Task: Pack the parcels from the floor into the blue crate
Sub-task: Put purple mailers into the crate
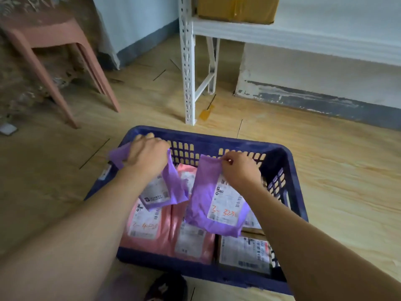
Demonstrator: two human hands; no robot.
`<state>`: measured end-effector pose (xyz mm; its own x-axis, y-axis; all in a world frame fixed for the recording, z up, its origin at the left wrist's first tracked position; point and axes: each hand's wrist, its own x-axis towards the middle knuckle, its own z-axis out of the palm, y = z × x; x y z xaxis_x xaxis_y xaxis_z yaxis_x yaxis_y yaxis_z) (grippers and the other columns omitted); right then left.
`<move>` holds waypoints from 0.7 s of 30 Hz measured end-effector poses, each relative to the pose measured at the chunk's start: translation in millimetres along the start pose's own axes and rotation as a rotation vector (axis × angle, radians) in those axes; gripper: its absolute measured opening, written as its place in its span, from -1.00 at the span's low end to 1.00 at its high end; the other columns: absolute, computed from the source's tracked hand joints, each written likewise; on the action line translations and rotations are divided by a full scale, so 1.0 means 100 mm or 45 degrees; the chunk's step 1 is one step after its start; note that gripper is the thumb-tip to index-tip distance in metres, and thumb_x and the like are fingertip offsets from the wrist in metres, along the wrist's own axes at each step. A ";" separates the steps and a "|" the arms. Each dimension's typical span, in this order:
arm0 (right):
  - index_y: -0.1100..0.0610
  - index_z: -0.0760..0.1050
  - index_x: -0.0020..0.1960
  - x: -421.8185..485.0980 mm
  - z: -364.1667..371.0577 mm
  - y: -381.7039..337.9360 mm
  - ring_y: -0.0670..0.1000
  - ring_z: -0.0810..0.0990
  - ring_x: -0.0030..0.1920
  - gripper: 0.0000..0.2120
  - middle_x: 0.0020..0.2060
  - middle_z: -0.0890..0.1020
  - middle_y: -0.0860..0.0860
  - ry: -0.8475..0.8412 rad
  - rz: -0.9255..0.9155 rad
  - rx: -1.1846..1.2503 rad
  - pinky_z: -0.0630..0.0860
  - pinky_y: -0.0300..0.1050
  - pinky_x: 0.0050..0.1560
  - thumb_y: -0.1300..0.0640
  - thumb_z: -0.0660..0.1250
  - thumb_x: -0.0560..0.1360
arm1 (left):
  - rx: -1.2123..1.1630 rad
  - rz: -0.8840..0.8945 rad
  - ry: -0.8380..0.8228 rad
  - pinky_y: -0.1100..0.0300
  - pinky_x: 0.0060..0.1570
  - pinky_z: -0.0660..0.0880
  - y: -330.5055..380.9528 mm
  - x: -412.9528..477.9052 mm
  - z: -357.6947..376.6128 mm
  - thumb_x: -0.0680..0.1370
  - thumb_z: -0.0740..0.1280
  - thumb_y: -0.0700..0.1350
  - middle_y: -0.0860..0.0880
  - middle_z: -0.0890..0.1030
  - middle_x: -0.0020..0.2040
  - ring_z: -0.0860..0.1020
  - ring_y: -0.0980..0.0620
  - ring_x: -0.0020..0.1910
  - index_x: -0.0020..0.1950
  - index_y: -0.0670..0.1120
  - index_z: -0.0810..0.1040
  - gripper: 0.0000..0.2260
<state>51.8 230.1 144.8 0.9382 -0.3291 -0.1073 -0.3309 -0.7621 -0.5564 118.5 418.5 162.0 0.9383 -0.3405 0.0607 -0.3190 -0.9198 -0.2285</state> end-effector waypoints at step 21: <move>-0.01 0.43 0.32 0.19 1.07 0.25 0.10 0.59 0.12 -0.60 0.17 0.59 0.03 -0.506 0.067 -0.284 0.55 -0.08 0.03 0.12 0.32 0.49 | -0.261 0.033 -0.866 -0.20 0.42 0.16 -0.19 -0.16 1.14 0.36 0.46 0.18 -0.14 -0.03 0.55 -0.02 -0.18 0.53 0.54 0.02 -0.05 -0.06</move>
<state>72.3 264.3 40.8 0.8711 -0.1645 -0.4627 -0.3523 -0.8658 -0.3553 125.2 463.6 54.3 0.7840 -0.2270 -0.5778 -0.2985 -0.9539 -0.0302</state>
